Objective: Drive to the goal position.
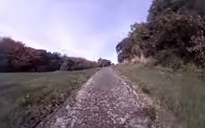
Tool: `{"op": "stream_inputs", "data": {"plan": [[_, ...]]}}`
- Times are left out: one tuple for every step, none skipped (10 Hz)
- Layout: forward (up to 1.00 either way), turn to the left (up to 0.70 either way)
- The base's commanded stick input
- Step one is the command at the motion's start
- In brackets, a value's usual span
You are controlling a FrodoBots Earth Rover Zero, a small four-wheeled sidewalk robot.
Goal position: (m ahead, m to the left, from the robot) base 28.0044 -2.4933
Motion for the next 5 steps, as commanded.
{"op": "stream_inputs", "data": {"plan": [[0.85,0.0],[0.85,0.0],[0.85,0.0],[0.85,0.0],[0.85,0.0]]}}
